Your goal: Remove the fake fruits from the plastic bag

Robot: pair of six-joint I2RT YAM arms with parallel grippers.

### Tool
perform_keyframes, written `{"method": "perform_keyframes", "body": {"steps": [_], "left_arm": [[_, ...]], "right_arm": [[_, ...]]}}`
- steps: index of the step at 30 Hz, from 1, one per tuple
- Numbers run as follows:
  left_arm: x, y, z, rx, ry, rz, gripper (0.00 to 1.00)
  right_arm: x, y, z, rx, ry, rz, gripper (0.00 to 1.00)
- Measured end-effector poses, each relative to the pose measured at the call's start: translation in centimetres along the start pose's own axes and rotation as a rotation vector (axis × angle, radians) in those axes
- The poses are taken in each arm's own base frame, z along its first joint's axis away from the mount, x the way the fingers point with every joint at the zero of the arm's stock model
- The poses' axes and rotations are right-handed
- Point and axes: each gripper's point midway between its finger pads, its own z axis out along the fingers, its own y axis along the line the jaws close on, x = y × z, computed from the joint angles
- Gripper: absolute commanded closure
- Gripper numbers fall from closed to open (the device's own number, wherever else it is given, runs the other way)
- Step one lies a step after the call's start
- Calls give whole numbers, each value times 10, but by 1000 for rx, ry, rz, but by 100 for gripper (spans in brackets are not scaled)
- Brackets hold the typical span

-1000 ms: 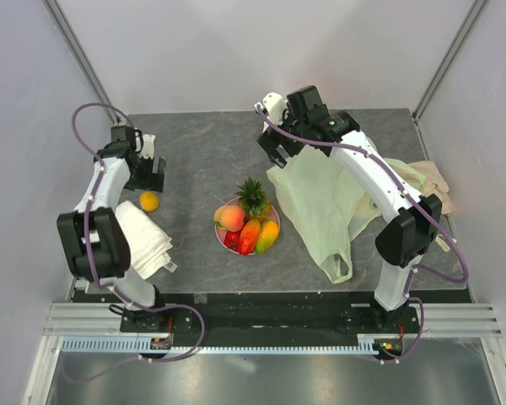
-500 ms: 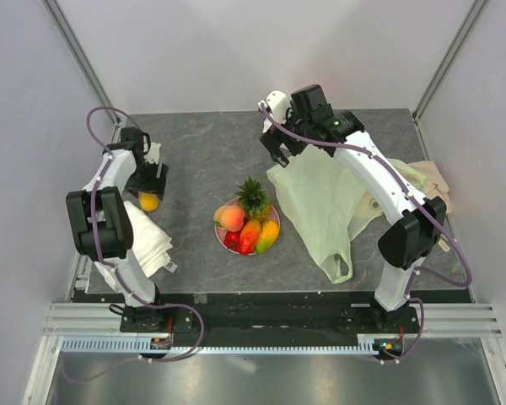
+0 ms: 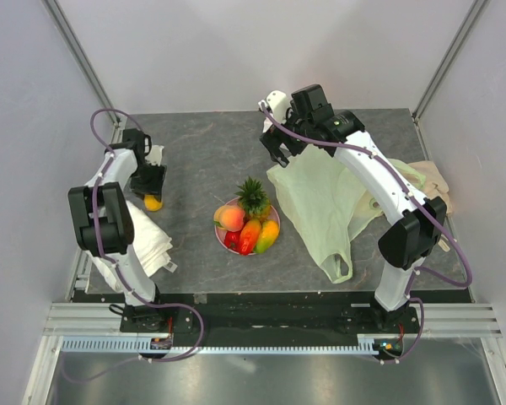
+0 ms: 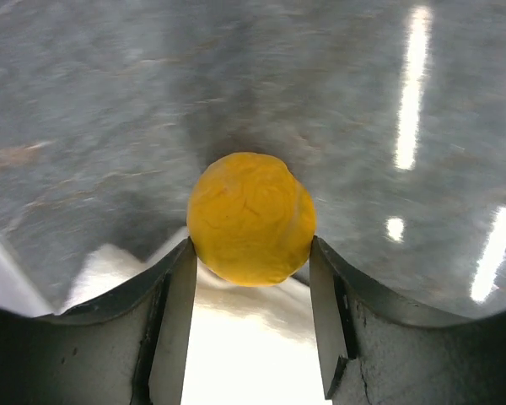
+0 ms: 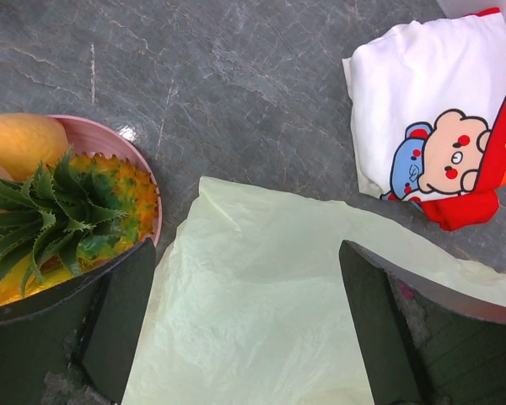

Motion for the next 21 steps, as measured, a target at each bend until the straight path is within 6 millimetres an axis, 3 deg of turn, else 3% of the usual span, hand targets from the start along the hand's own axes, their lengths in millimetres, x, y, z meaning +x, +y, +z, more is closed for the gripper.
{"method": "perform_keyframes", "body": {"steps": [2, 5, 7, 10, 12, 14, 18, 21], "left_arm": [[-1, -14, -8, 75, -21, 6, 58], [-6, -44, -42, 205, -87, 38, 57], [-15, -76, -80, 296, -171, 102, 58], [-17, -140, -144, 437, -313, 267, 59], [-3, -181, -181, 539, -373, 377, 58], [15, -208, -209, 630, -410, 455, 58], [42, -240, -239, 737, -441, 579, 56], [56, -259, -243, 788, -428, 672, 55]], "right_arm": [[0, 0, 0, 0, 0, 0, 2], [0, 0, 0, 1, 1, 6, 2], [1, 0, 0, 1, 2, 11, 2], [3, 0, 1, 1, 5, 17, 2], [4, -1, 2, 2, 9, 20, 2], [6, -1, 2, 3, 13, 22, 2], [7, -2, 1, 6, 13, 25, 2], [7, -1, -2, 8, 10, 24, 2]]}}
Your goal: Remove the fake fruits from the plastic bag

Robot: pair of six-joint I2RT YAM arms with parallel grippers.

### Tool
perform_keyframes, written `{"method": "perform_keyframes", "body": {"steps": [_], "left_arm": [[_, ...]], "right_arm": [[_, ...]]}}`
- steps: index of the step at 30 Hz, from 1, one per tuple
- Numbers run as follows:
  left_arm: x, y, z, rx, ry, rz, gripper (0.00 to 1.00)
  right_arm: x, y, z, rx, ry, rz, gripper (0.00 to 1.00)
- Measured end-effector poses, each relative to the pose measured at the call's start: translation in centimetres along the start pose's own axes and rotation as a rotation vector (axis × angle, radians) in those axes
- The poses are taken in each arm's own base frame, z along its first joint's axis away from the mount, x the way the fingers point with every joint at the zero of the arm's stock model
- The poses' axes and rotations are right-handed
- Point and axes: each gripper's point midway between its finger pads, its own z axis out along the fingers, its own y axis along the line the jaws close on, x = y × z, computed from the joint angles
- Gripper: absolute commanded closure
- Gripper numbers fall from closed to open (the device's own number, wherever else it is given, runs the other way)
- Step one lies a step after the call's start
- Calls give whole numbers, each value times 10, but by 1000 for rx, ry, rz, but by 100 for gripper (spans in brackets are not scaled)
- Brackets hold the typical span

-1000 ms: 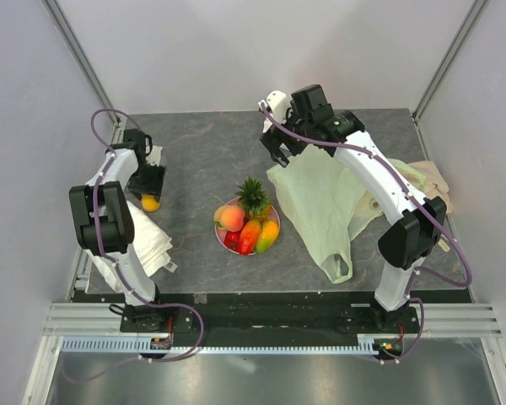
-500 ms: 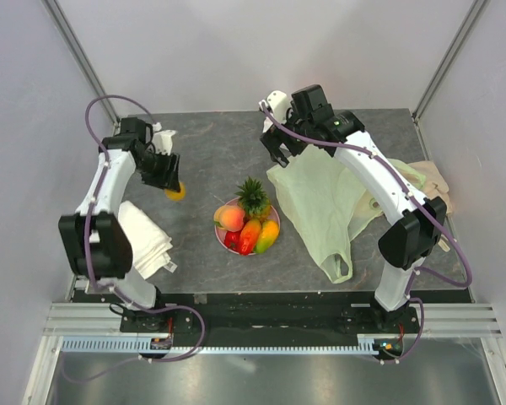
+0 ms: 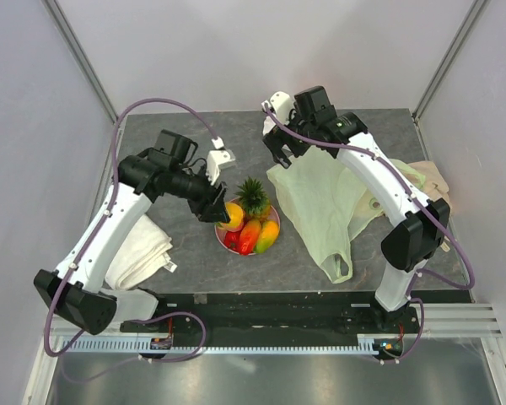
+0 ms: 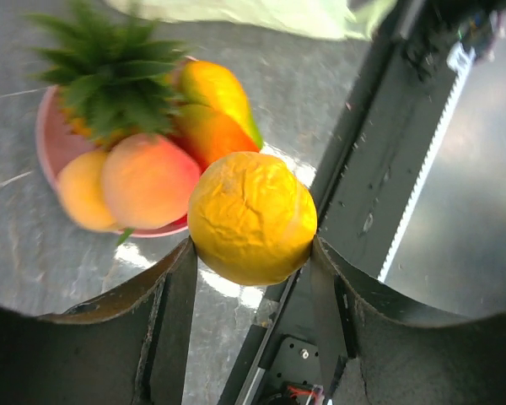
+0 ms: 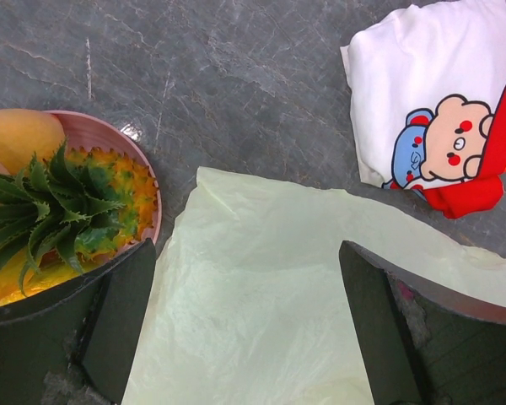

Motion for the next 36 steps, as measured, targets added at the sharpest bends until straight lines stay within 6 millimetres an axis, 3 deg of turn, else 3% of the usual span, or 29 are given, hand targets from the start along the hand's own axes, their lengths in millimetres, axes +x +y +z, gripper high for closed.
{"method": "perform_keyframes", "body": {"steps": [5, 14, 25, 36], "left_arm": [[16, -19, 26, 81, 106, 79, 53], [31, -1, 61, -6, 265, 154, 53], [12, 26, 71, -153, 267, 232, 50], [8, 27, 80, -157, 266, 251, 46]], "right_arm": [[-1, 0, -8, 8, -10, -1, 2], [3, -2, -9, 11, -4, 5, 2], [6, -9, -10, 16, -1, 18, 2], [11, -15, -10, 26, 5, 34, 2]]}}
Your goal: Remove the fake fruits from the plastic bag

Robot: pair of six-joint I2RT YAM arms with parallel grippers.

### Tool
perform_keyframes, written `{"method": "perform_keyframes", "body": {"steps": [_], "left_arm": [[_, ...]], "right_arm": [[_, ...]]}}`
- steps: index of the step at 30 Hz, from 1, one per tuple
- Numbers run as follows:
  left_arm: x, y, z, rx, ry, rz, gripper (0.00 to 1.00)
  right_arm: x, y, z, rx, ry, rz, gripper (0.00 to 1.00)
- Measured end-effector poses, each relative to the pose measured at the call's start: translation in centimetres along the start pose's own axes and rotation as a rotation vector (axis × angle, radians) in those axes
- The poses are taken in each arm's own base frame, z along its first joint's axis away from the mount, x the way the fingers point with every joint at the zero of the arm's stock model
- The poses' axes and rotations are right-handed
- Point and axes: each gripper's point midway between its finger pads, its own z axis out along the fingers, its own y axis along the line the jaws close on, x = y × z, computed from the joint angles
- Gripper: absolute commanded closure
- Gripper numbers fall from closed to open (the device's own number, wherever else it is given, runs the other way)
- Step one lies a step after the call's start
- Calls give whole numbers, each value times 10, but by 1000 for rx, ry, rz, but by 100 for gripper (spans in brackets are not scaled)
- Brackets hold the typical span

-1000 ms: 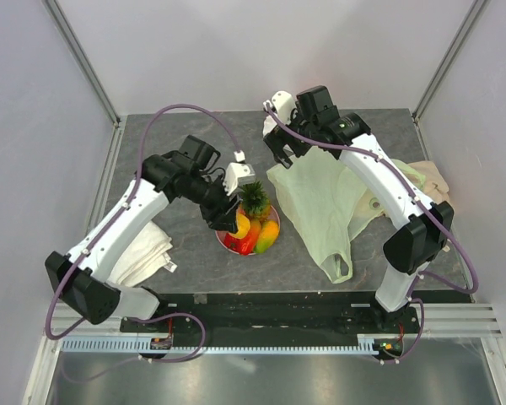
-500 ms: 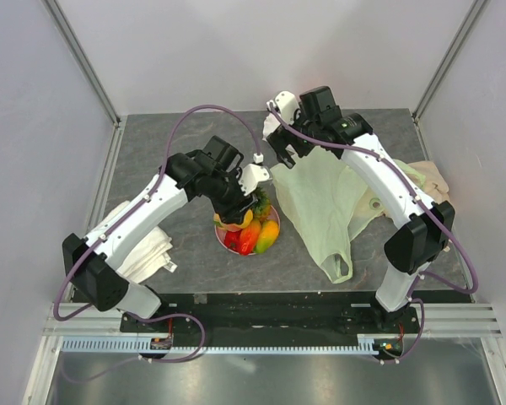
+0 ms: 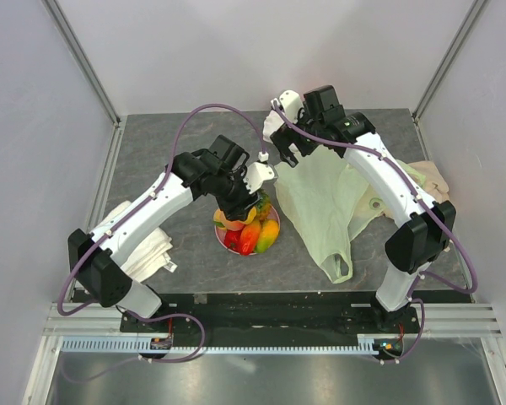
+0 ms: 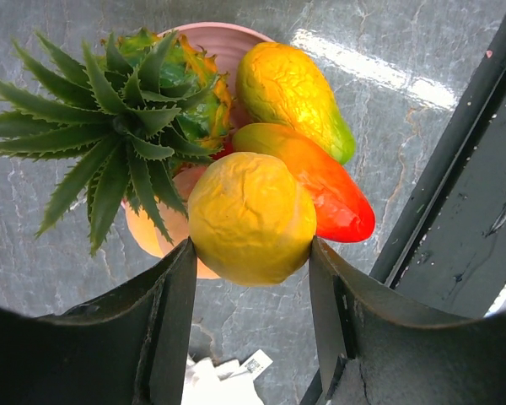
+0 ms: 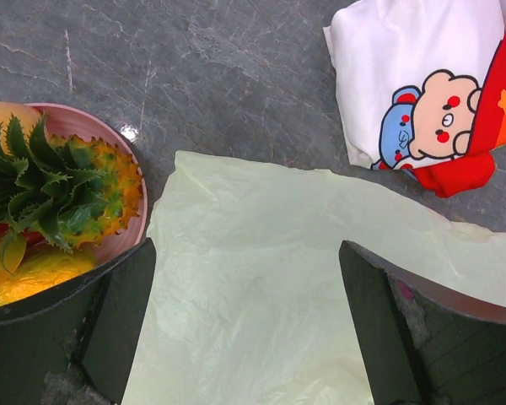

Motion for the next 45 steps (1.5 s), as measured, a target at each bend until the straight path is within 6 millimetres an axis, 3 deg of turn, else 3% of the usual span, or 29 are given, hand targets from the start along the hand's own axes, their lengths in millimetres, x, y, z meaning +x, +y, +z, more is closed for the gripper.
{"method": "perform_keyframes", "body": {"steps": [30, 38, 40, 45], "left_arm": [[1, -12, 0, 35, 12, 14, 39], [4, -4, -1, -11, 31, 15, 25], [4, -3, -1, -16, 34, 15, 6], [5, -1, -1, -27, 38, 16, 5]], "right_arm": [[2, 1, 2, -12, -1, 12, 2], [2, 1, 2, -13, -1, 12, 2], [2, 1, 2, -14, -1, 12, 2], [2, 1, 2, -16, -2, 13, 2]]}}
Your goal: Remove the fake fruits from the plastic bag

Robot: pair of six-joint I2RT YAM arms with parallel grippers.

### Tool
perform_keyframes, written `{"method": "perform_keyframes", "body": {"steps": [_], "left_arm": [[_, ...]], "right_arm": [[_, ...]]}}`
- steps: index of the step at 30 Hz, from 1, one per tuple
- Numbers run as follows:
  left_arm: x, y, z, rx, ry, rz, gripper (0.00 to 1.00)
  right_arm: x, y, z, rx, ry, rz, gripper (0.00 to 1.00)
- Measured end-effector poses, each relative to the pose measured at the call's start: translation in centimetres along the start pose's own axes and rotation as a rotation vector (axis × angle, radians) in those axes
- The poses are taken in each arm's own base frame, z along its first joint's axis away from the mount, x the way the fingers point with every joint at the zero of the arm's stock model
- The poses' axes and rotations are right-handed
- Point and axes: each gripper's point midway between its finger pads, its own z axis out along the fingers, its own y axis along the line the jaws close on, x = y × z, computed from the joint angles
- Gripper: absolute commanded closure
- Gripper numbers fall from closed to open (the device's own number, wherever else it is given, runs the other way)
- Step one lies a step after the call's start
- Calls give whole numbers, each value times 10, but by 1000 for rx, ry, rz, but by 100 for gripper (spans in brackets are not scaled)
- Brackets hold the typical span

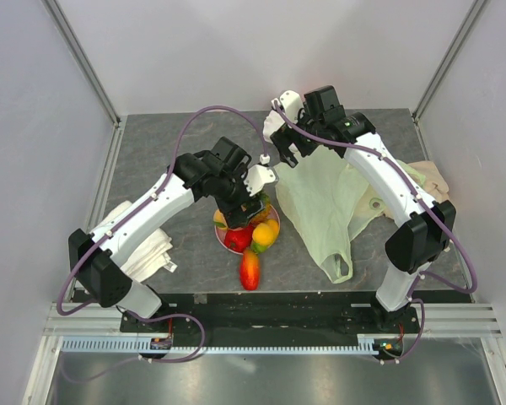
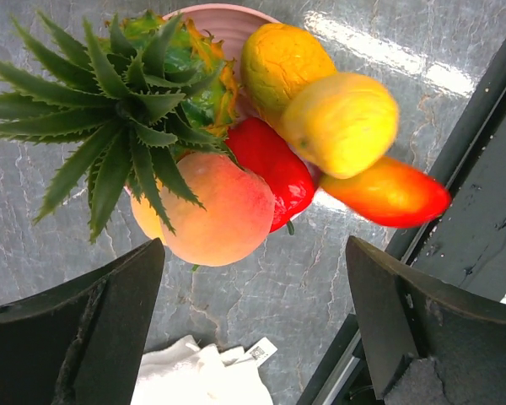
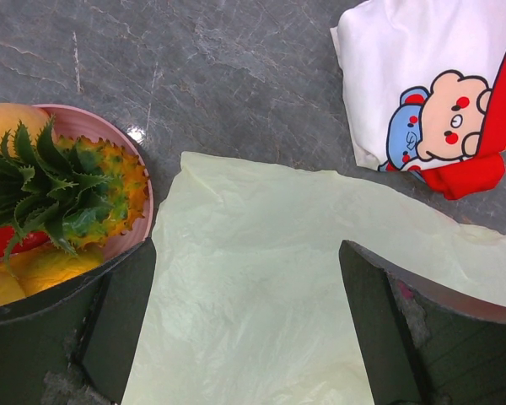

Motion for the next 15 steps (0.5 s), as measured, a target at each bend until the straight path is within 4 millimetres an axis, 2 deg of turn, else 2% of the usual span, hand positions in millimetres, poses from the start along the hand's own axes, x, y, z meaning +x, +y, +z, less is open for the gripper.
{"method": "perform_keyframes", "body": {"steps": [11, 15], "left_arm": [[-1, 1, -1, -4, -1, 0, 4], [-9, 2, -16, -15, -61, 2, 1]], "right_arm": [[0, -1, 0, 1, 1, 0, 2], [3, -3, -5, 1, 1, -32, 2]]}}
